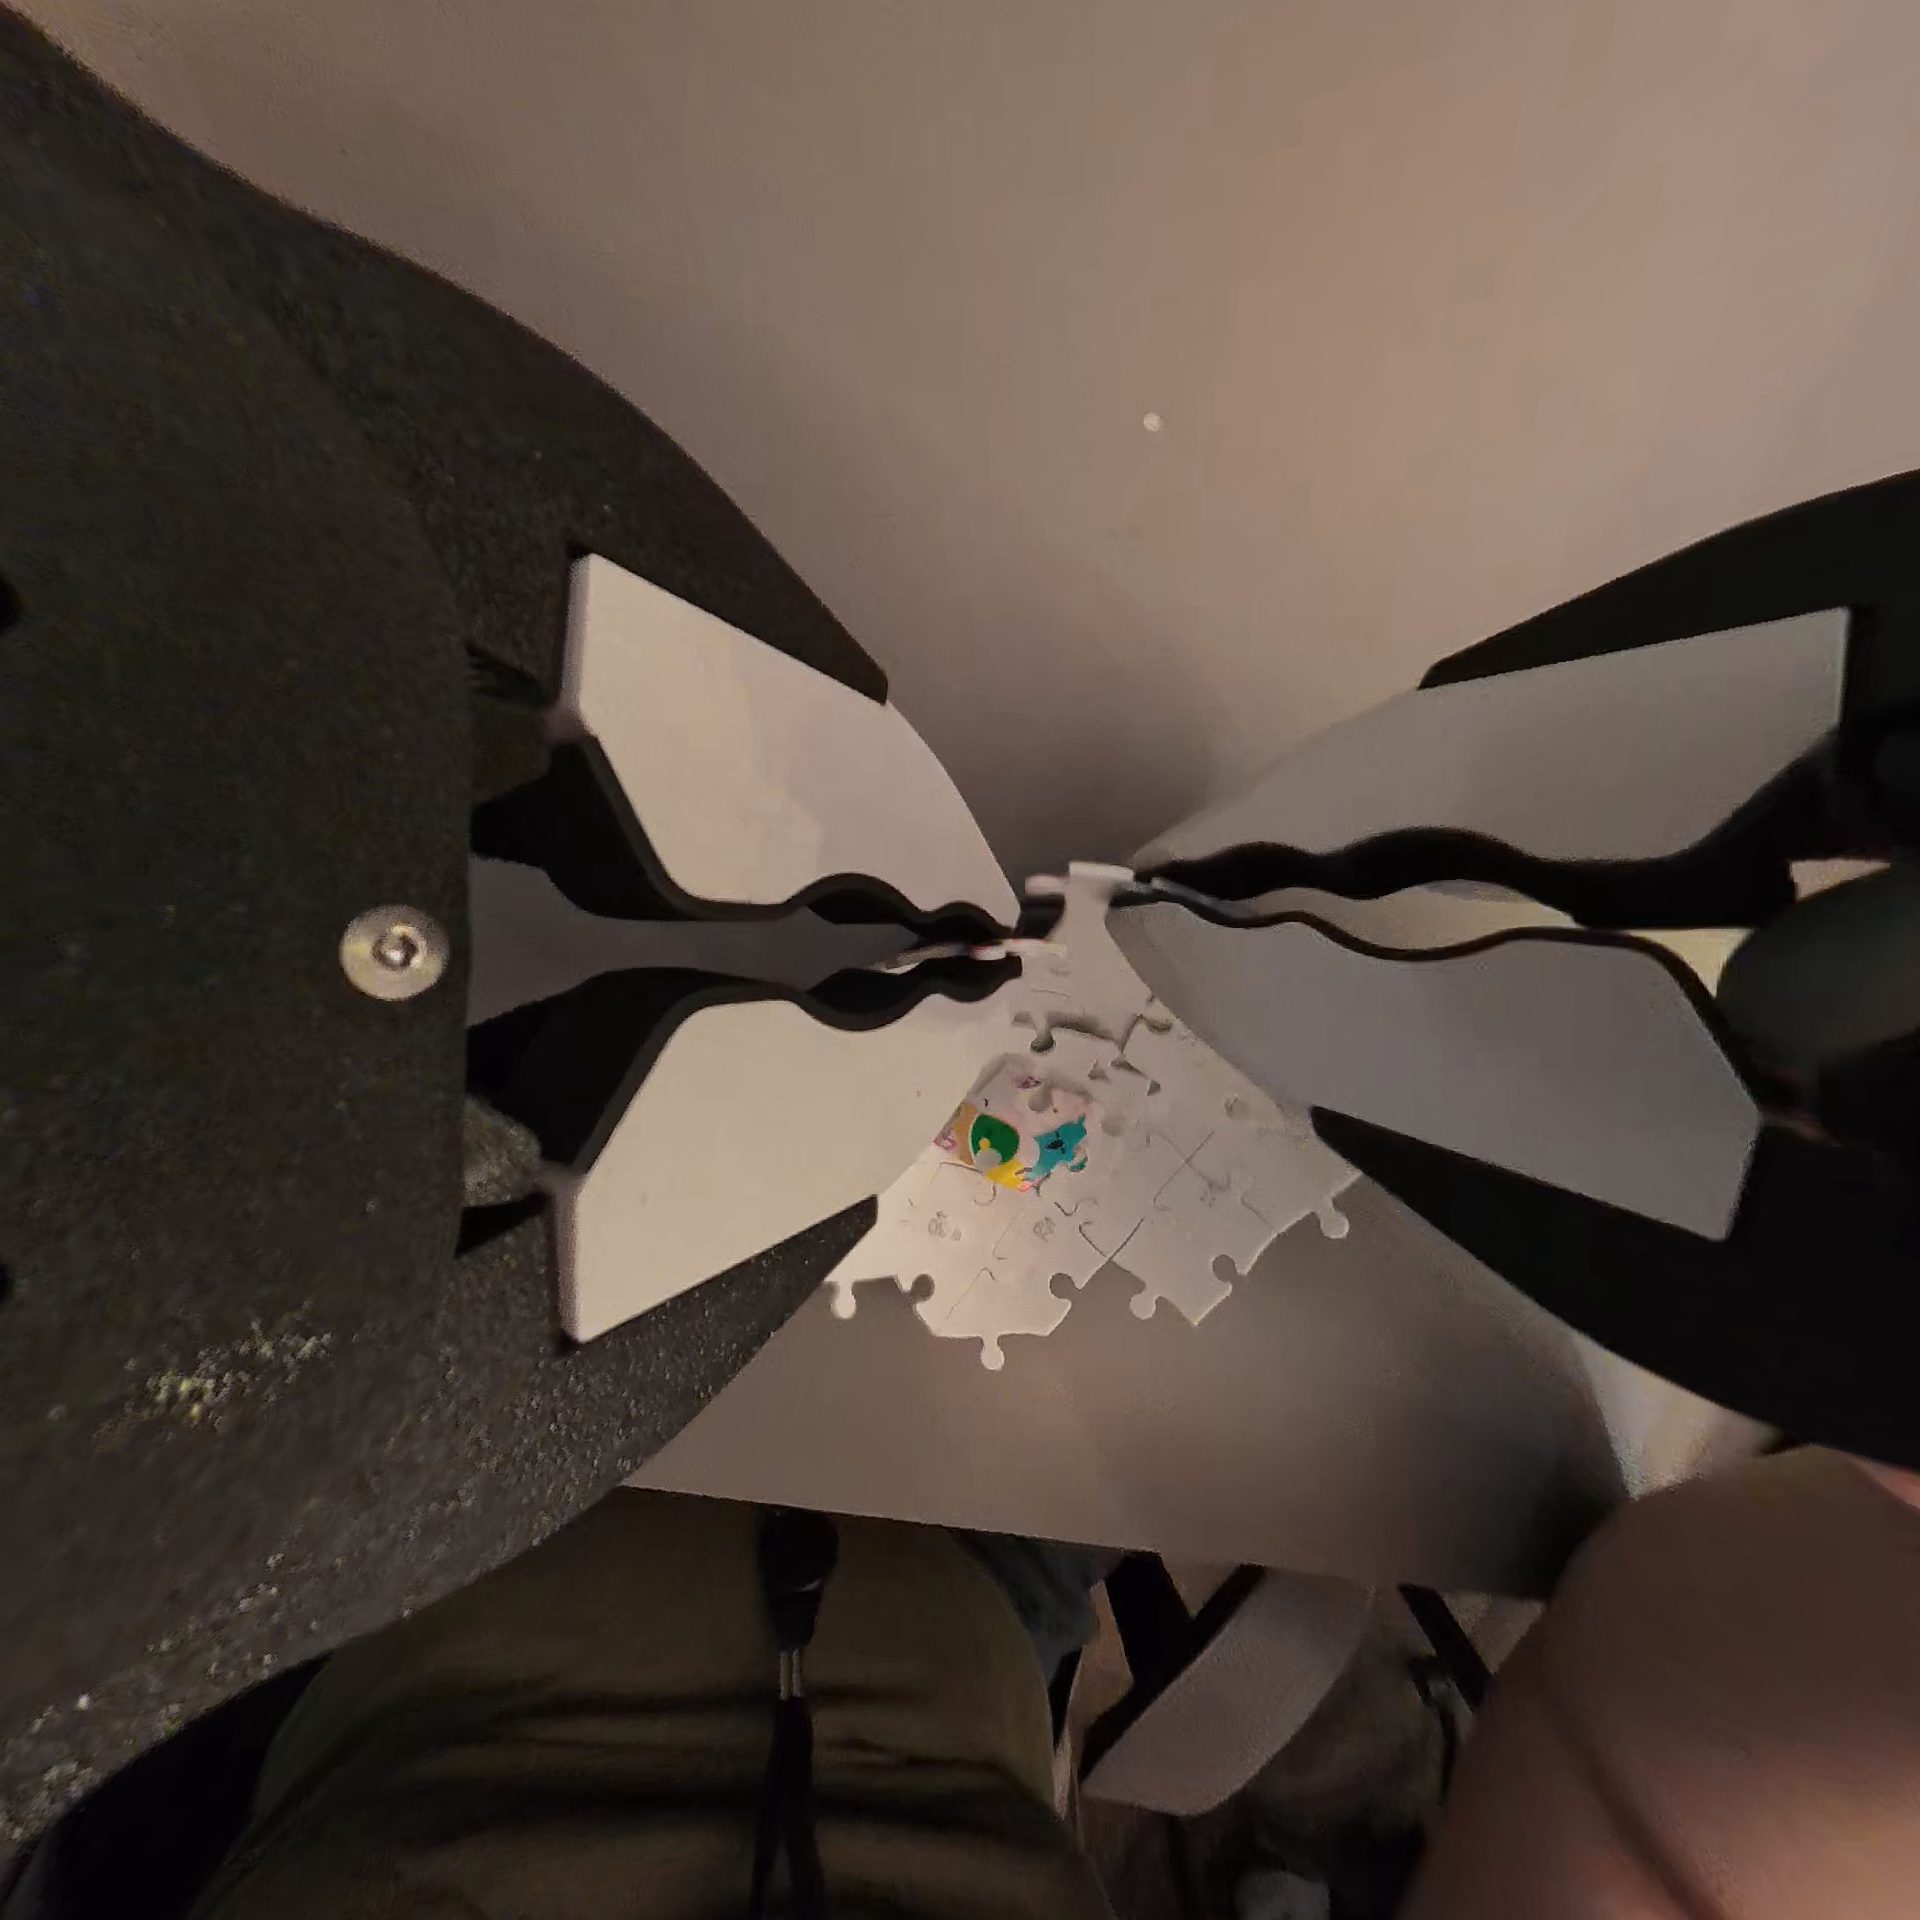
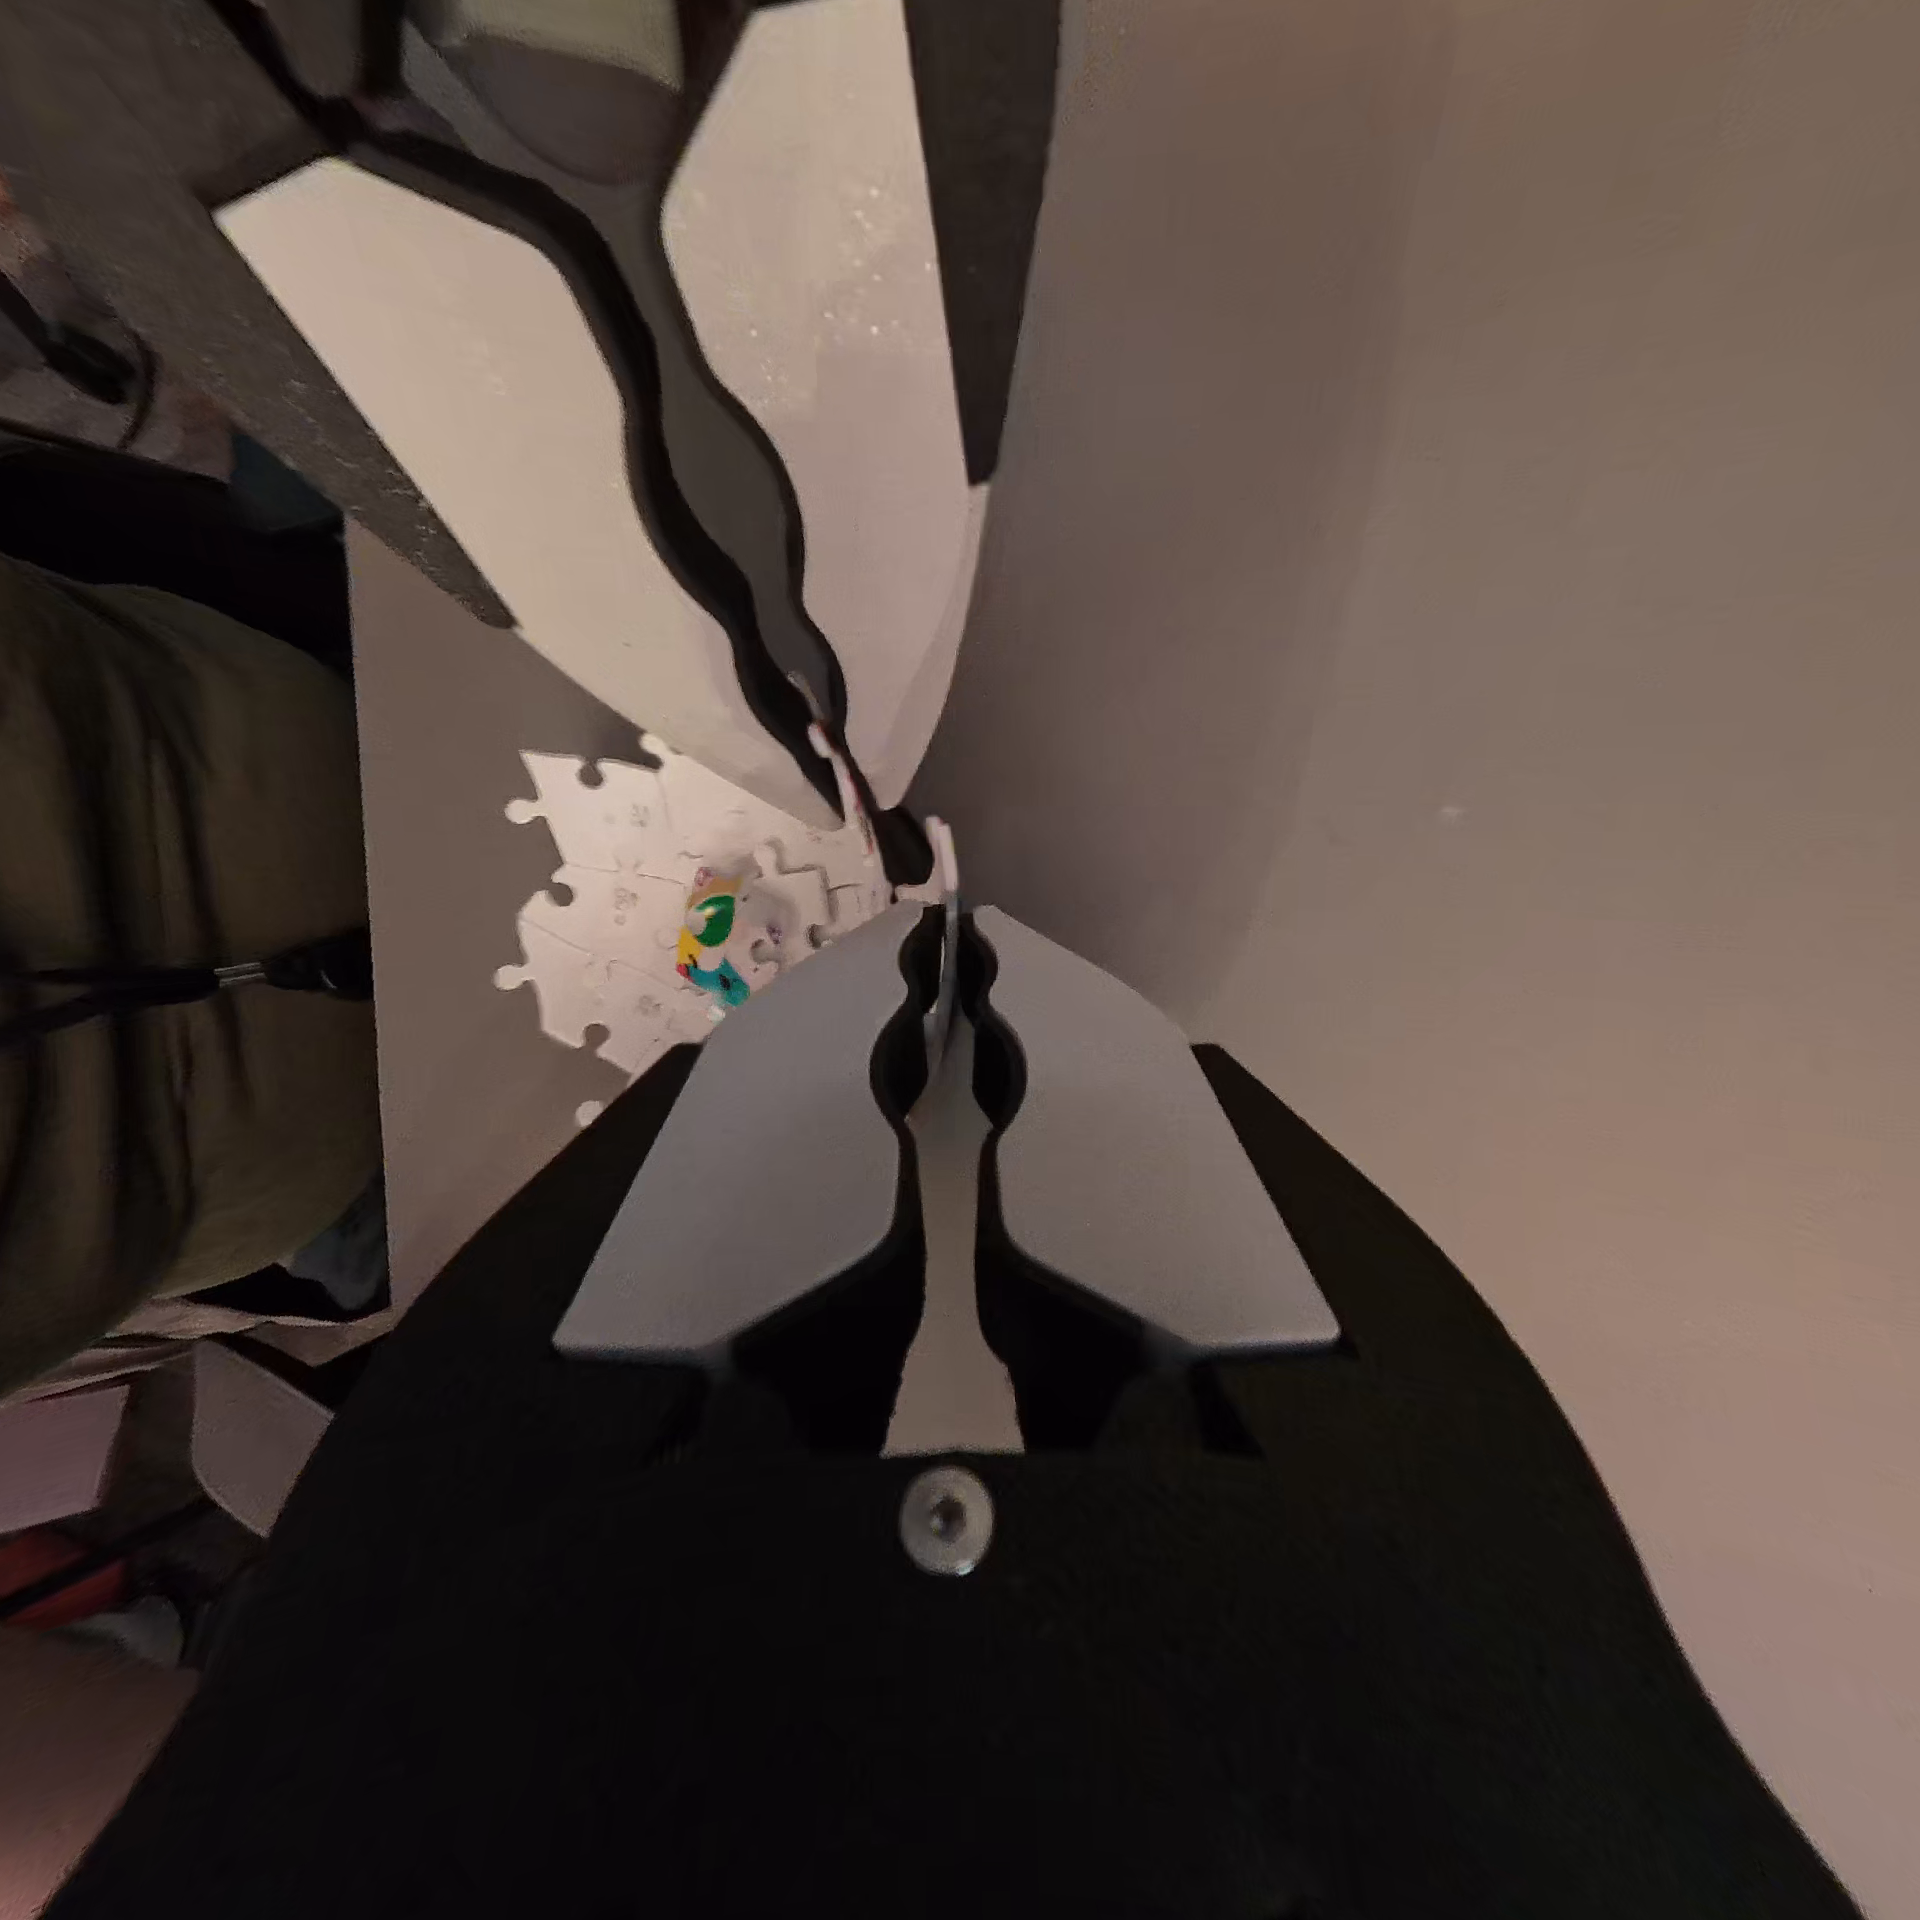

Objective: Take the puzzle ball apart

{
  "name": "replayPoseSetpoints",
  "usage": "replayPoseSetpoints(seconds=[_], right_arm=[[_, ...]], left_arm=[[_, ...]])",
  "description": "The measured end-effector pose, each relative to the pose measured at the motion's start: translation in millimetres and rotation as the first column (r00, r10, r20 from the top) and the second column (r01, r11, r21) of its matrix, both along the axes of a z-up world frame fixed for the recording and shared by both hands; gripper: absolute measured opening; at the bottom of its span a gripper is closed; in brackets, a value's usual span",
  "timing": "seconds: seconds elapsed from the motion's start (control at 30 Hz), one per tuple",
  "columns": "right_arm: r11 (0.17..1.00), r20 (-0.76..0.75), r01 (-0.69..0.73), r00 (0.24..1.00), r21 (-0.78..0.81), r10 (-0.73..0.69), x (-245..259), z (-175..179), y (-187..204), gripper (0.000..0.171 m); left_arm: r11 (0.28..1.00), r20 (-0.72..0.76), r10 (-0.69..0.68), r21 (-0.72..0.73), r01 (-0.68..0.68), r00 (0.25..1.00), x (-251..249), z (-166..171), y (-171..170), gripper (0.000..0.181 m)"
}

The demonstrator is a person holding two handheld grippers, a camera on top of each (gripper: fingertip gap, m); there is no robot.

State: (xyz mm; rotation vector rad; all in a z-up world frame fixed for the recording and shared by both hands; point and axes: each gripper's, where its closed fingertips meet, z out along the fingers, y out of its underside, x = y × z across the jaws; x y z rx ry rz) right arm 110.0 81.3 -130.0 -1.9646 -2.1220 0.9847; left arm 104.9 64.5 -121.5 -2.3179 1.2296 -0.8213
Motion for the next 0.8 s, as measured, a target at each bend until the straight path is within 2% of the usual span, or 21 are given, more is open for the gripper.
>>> replayPoseSetpoints(seconds=[0.17, 0.33, 0.47, 0.57, 0.67, 0.73, 0.8], right_arm=[[0.999, -0.047, -0.042, 0.998, 0.016, 0.043, 0.1, 2.6, -3.1, 0.003], [1.0, -0.204, -0.005, 0.979, -0.026, 0.0, -4.0, 23.5, 2.4, 0.015], [0.997, -0.428, 0.062, 0.903, 0.042, -0.039, -1.4, 57.4, 4.8, 0.014], [0.975, -0.545, 0.133, 0.838, 0.177, -0.016, 2.1, 78.3, -4.1, 0.014], [0.961, -0.503, 0.096, 0.863, 0.259, 0.049, -1.4, 72.5, -19.1, 0.018], [0.96, -0.436, 0.04, 0.896, 0.276, 0.088, -6.0, 62.9, -20.7, 0.019], [0.954, -0.365, -0.023, 0.921, 0.299, 0.137, -8.7, 52.2, -16.0, 0.019]], left_arm=[[1.0, 0.025, -0.004, -0.026, 0.005, 1.0, -0.3, -1.0, 0.0, 0.004], [0.998, 0.118, 0.054, -0.016, -0.052, 0.992, -5.7, 9.8, 6.6, 0.013], [0.99, 0.105, 0.087, -0.122, -0.074, 0.991, -10.3, 2.7, 1.6, 0.02], [0.982, 0.125, 0.088, -0.178, -0.065, 0.988, -5.9, 0.9, -2.8, 0.006], [0.984, 0.109, 0.068, -0.17, -0.049, 0.992, -6.0, -1.8, -5.0, 0.006], [0.985, 0.105, 0.075, -0.161, -0.058, 0.992, -6.7, -2.9, -6.8, 0.021], [0.985, 0.12, 0.117, -0.14, -0.1, 0.986, -11.0, -1.5, -9.1, 0.025]])
